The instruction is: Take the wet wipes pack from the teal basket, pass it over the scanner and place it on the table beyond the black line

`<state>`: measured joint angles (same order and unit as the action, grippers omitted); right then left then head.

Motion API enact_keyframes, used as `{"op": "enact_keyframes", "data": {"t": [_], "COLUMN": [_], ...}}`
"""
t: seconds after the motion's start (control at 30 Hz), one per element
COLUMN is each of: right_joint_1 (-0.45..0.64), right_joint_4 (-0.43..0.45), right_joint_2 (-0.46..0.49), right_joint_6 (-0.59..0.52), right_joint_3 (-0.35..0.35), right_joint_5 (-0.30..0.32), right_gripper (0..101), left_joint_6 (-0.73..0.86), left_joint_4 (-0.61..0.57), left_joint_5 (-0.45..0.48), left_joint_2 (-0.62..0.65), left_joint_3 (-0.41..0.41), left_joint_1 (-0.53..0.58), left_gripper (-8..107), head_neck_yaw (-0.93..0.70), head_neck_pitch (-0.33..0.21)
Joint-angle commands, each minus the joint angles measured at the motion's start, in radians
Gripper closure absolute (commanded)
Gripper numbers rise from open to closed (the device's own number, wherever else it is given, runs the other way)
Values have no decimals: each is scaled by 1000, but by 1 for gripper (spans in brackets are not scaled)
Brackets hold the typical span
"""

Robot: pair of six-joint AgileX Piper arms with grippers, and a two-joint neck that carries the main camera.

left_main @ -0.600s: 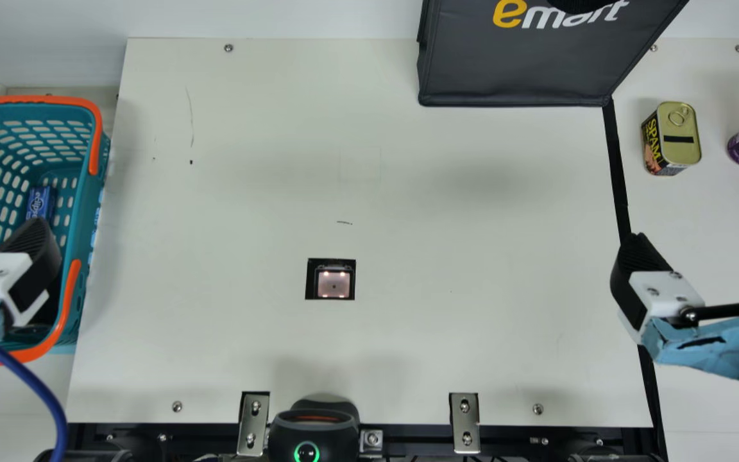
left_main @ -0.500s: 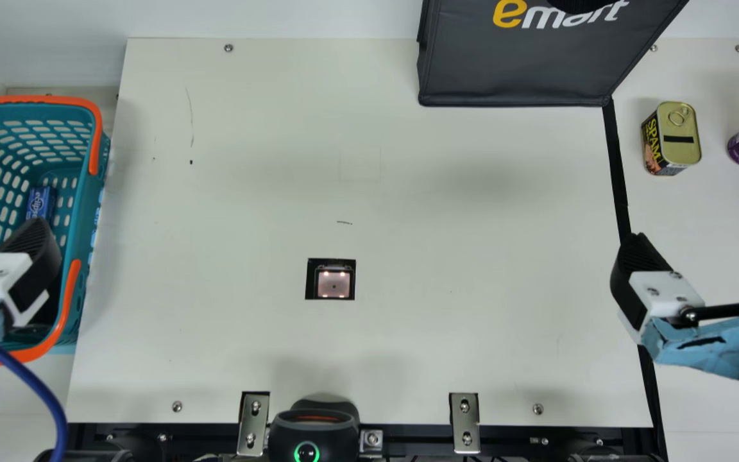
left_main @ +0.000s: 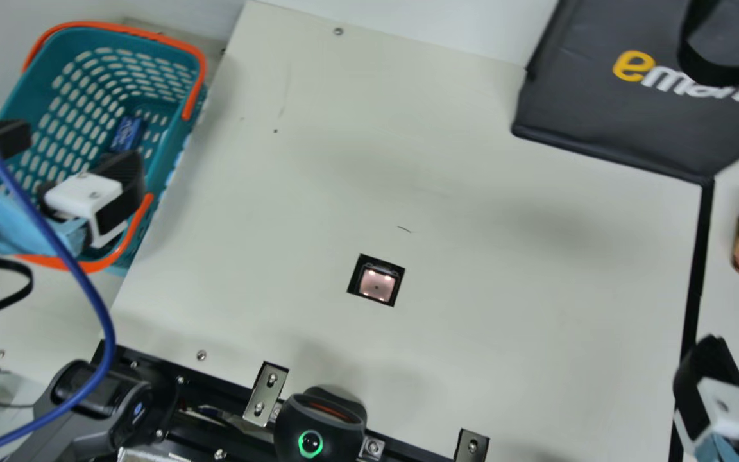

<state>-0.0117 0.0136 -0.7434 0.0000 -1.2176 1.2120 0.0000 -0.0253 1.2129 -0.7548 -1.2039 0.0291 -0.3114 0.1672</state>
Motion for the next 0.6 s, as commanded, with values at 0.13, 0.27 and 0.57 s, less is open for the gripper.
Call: {"op": "enact_keyframes", "data": {"t": [0.13,0.27,0.57], "right_joint_1": [0,0,0], "right_joint_4": [0,0,0], "right_joint_2": [0,0,0], "right_joint_6": [0,0,0], "right_joint_3": [0,0,0], "right_joint_5": [1,1,1], "right_gripper": [6,6,6], "left_joint_6": [0,0,-32], "left_joint_4": [0,0,6], "left_joint_5": [0,0,-4], "left_joint_2": [0,0,0], "left_joint_3": [0,0,5], "left_joint_1": [0,0,-30], "left_gripper": [9,9,9], "head_neck_yaw": [-10,-10,-10], "head_neck_pitch": [-29,-29,-29]}}
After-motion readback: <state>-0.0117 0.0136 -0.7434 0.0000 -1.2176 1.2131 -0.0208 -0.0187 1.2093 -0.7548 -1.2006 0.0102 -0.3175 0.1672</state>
